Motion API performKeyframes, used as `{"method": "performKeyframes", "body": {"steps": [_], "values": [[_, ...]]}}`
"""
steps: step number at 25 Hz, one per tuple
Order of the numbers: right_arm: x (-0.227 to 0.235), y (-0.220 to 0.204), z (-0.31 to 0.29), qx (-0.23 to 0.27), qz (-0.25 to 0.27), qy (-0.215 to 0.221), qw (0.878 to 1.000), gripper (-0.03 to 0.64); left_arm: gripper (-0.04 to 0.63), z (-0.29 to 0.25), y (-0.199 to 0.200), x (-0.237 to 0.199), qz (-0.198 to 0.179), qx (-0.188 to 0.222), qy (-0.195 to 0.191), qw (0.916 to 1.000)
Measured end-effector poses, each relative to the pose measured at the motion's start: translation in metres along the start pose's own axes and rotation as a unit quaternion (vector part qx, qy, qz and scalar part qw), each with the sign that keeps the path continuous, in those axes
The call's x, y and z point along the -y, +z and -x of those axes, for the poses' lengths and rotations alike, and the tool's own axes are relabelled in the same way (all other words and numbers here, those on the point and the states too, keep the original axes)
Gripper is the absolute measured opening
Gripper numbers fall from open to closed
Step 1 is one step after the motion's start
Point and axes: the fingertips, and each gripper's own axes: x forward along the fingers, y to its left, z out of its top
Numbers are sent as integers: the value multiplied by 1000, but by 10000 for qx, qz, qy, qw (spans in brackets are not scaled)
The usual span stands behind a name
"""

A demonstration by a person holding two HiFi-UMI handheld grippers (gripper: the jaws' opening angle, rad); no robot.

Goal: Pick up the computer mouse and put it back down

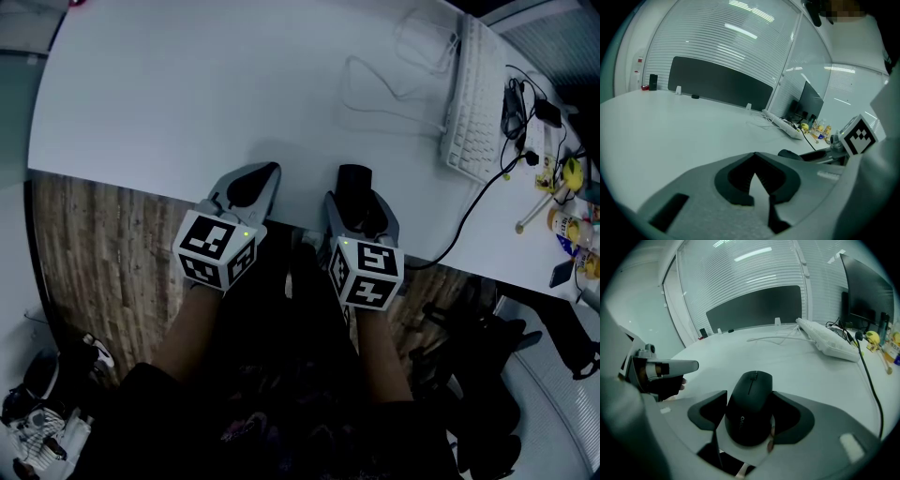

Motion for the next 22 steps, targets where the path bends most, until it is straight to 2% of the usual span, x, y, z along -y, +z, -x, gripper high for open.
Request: {"method": "performKeyframes", "body": {"steps": [12, 22], "values": [[-1, 2, 0, 45, -45, 60, 10000, 313, 2, 1, 2, -1, 18, 40, -14, 10000], [-2, 6, 3, 123, -49, 51, 9999, 371, 2, 3, 6, 1, -20, 81, -14, 10000]]}}
